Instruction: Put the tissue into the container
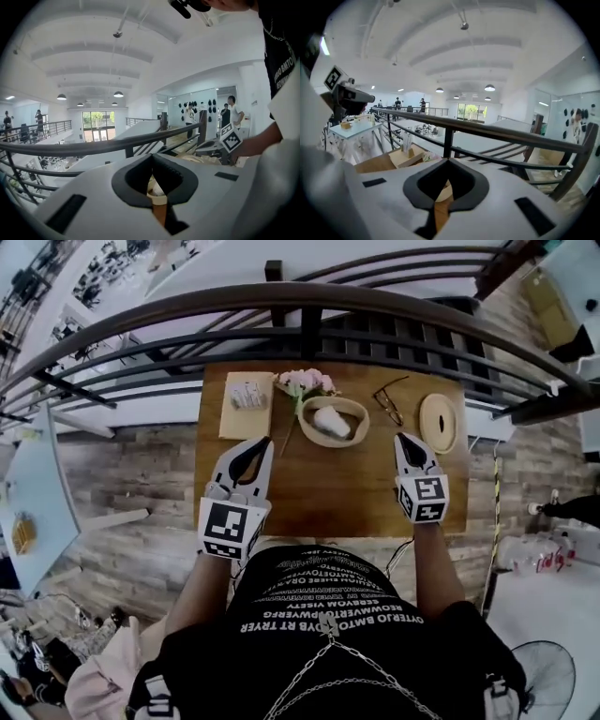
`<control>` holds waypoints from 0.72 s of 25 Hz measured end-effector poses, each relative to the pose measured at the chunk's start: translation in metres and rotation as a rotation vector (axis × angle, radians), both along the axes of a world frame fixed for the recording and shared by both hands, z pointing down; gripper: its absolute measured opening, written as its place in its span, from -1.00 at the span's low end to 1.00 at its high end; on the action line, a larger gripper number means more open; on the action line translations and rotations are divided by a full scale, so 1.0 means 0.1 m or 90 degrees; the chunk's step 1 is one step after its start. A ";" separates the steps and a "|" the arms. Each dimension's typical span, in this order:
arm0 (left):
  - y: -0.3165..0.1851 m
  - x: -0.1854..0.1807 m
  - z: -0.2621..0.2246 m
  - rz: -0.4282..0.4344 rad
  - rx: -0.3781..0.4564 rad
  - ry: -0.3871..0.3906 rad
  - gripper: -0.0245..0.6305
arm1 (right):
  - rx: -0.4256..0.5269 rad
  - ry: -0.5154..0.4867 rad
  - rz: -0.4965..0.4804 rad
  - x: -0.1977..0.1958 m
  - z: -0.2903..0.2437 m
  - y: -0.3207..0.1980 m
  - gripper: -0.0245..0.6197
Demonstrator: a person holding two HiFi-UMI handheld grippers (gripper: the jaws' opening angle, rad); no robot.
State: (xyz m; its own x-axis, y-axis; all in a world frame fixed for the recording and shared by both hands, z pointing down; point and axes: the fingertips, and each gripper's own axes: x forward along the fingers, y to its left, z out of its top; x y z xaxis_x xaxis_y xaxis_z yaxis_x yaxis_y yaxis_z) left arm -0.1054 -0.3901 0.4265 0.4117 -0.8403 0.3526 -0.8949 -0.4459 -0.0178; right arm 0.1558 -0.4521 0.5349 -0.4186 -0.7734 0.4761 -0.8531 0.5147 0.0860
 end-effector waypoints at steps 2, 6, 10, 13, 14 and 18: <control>0.07 0.13 -0.07 0.007 0.010 -0.001 -0.85 | 0.041 -0.013 0.012 0.14 -0.27 0.22 -0.88; 0.21 0.40 -0.24 0.020 0.038 -0.004 -0.85 | 0.073 -0.041 0.023 0.37 -0.54 0.56 -0.88; 0.45 0.62 -0.38 0.027 0.052 -0.007 -0.85 | 0.081 -0.056 0.013 0.50 -0.64 0.81 -0.88; 0.59 0.71 -0.50 0.022 0.066 -0.007 -0.85 | 0.095 -0.070 0.000 0.53 -0.77 0.92 -0.88; 0.64 0.73 -0.53 0.017 0.067 -0.006 -0.85 | 0.099 -0.073 -0.006 0.53 -0.81 0.95 -0.88; 0.84 0.77 -0.55 0.001 0.060 -0.003 -0.85 | 0.103 -0.083 -0.028 0.49 -0.87 1.06 -0.88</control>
State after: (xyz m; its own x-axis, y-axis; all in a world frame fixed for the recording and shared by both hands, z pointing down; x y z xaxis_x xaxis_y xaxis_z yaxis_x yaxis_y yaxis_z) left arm -0.0283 -0.3057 0.3711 0.4113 -0.8694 0.2737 -0.8940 -0.4434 -0.0649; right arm 0.2050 -0.3463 0.4475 -0.5034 -0.8151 0.2867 -0.8394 0.5400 0.0618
